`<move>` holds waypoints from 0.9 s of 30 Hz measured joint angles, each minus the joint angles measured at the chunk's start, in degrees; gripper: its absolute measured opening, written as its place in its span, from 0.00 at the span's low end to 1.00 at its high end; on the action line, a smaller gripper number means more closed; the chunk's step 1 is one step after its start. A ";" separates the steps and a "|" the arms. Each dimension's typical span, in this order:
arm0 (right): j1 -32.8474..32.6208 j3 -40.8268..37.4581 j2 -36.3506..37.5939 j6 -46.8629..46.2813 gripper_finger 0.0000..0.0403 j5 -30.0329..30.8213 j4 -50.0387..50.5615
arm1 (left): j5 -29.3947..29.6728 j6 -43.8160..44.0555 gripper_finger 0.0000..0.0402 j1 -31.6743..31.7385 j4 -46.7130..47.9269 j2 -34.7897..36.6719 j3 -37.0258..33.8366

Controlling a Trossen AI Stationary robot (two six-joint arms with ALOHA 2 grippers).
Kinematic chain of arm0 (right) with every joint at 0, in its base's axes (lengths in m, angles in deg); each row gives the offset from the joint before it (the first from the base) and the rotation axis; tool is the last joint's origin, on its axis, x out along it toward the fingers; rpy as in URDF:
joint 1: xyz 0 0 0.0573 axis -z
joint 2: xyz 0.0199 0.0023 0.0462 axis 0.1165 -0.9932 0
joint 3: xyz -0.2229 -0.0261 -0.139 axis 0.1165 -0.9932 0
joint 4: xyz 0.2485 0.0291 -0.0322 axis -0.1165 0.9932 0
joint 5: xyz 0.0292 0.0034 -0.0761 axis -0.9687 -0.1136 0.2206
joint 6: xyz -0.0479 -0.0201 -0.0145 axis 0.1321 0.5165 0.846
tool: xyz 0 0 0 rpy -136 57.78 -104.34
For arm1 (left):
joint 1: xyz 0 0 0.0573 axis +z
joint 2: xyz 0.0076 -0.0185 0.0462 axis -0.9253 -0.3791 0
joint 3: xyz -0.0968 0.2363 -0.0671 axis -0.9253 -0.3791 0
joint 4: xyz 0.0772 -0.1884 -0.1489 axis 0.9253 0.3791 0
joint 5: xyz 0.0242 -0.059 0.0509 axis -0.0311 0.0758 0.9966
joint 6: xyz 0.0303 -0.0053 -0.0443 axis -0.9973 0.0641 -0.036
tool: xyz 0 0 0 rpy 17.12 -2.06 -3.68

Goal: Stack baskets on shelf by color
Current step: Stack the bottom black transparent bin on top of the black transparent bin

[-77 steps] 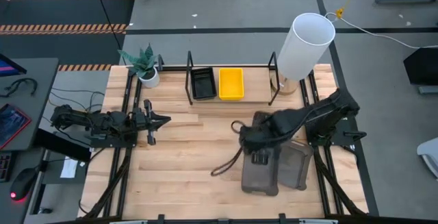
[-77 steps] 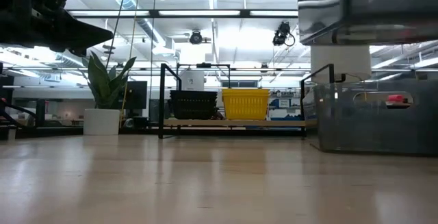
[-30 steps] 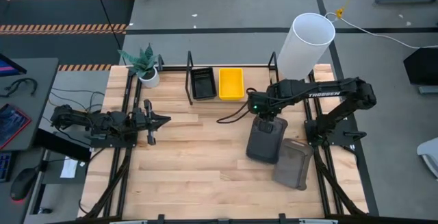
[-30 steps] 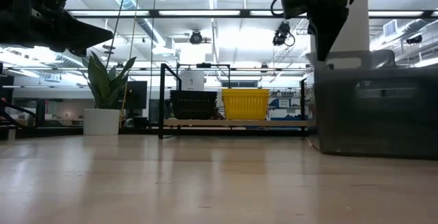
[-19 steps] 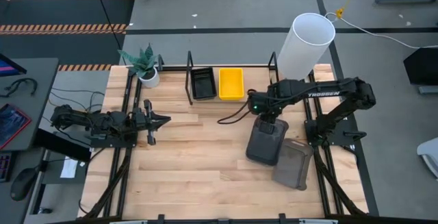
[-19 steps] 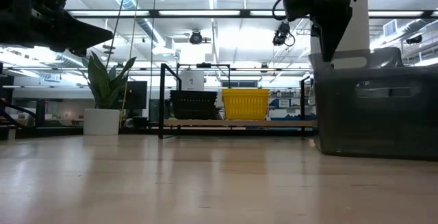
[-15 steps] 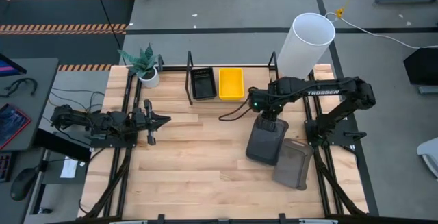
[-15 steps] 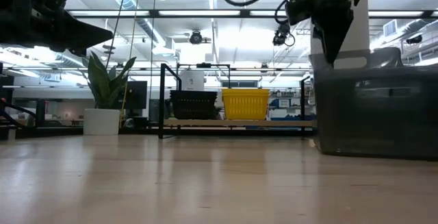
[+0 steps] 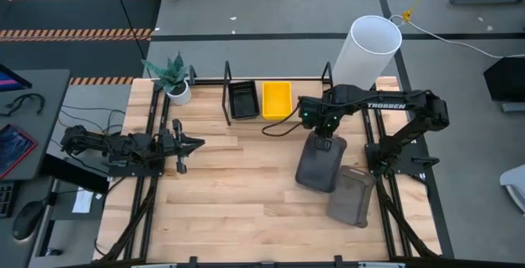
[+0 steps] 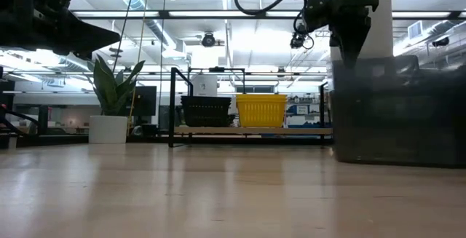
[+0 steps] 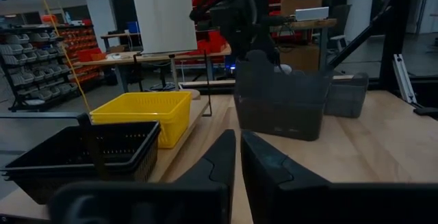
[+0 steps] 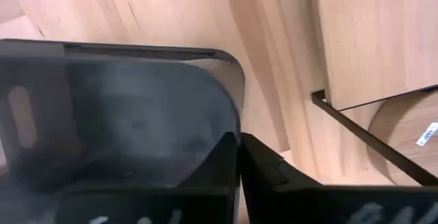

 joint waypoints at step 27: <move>1.09 -1.20 -0.01 -1.53 0.01 -9.30 -2.97 | 0.00 0.00 0.06 0.00 0.00 0.00 0.00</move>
